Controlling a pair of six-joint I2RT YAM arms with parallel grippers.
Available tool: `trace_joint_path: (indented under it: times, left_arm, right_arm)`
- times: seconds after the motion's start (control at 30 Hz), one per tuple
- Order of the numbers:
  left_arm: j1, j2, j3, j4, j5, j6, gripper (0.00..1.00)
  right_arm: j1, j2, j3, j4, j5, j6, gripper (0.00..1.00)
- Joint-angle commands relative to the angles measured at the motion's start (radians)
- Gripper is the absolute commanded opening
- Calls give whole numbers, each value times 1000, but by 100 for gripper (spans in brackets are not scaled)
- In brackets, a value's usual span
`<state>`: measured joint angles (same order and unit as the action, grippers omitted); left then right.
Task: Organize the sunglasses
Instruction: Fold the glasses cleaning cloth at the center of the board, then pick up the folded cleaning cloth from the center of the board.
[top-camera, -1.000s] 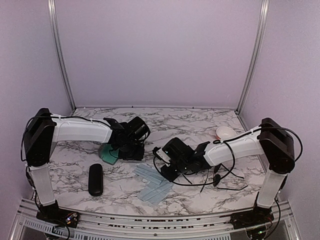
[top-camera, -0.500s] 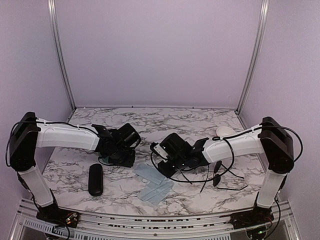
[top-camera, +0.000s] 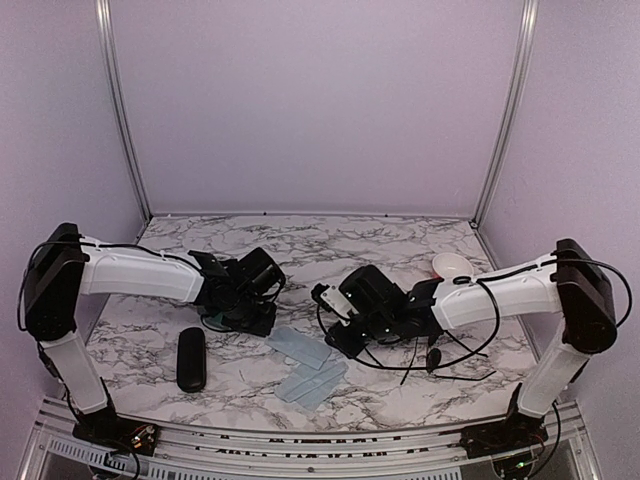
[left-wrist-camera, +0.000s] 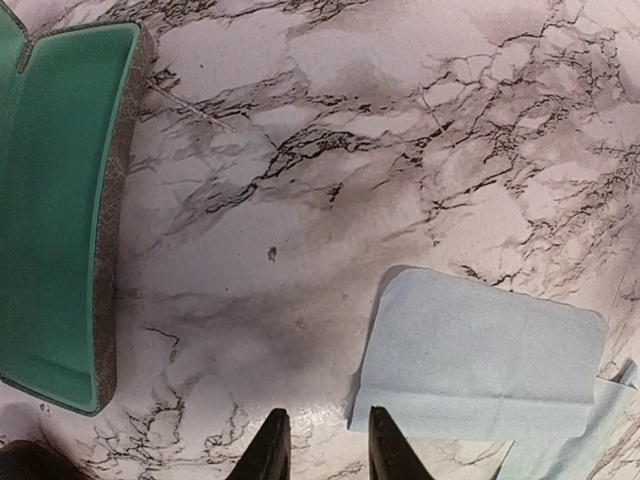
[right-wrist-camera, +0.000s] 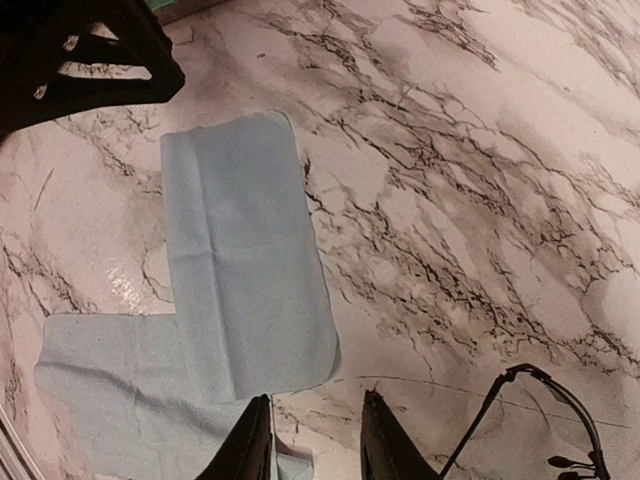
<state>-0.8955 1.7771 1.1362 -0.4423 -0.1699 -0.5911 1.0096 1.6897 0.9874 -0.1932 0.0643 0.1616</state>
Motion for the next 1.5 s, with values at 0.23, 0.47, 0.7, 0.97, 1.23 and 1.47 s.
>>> trace_joint_path:
  times: [0.23,0.47,0.7,0.97,1.23,1.47]
  left_arm:
    - [-2,-122,-59,-7,8,-95,29]
    - [-16,-109,-128,97,57,-181,26]
    - [-22,-76,-138,159,56,-61,24]
    - [-26,-97,-133,173,-20,268,28]
    - [-26,-107,-189,247,-19,429,37]
    - [-25,-122,-221,288,-23,451,38]
  right_arm:
    - [83,46,101,-15,-101,-116,24]
    - [107,110,139,-34,-86,-131,20]
    - [110,124,129,-51,-102,-136,17]
    - [112,111,101,-35,-112,-154,17]
    - [112,151,113,-44,-80,-157,13]
    - [112,169,102,-47,-65,-154,13]
